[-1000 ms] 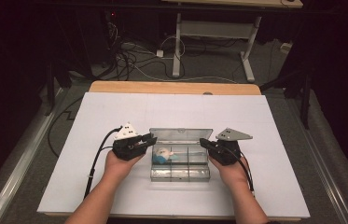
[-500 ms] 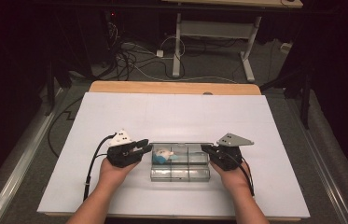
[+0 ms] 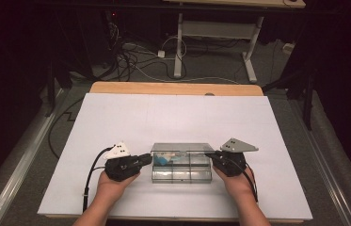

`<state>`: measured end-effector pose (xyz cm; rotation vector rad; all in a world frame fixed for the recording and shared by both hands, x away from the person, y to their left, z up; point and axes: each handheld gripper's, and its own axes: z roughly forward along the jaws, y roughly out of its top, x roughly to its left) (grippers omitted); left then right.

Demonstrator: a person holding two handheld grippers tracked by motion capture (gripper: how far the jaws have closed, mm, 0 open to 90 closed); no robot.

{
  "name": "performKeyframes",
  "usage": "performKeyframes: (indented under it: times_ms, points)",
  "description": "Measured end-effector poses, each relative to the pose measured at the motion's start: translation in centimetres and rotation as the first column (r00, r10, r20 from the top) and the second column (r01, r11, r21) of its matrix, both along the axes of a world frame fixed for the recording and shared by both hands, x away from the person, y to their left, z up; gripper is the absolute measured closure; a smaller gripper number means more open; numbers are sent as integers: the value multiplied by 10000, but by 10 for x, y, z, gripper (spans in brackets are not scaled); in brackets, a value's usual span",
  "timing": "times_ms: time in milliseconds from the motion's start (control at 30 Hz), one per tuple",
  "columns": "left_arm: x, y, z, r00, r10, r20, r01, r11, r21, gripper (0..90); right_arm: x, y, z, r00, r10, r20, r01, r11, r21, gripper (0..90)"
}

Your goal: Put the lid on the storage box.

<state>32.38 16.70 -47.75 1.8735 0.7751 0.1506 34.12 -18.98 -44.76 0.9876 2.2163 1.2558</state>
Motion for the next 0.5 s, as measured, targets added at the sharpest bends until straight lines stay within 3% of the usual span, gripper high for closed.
performKeyframes:
  times_ms: [167, 500]
  points:
    - [-2, -6, -1, 9999, -153, -57, 153, 9999, -57, 874, -3, -1, -1, 10000, 10, 18, -10, 10000, 20, 900]
    - [-4, -12, -1, 9994, -341, -12, 341, 9994, 6, 875, -11, -3, -5, 10000, 8, 40, -8, 10000, 11, 900]
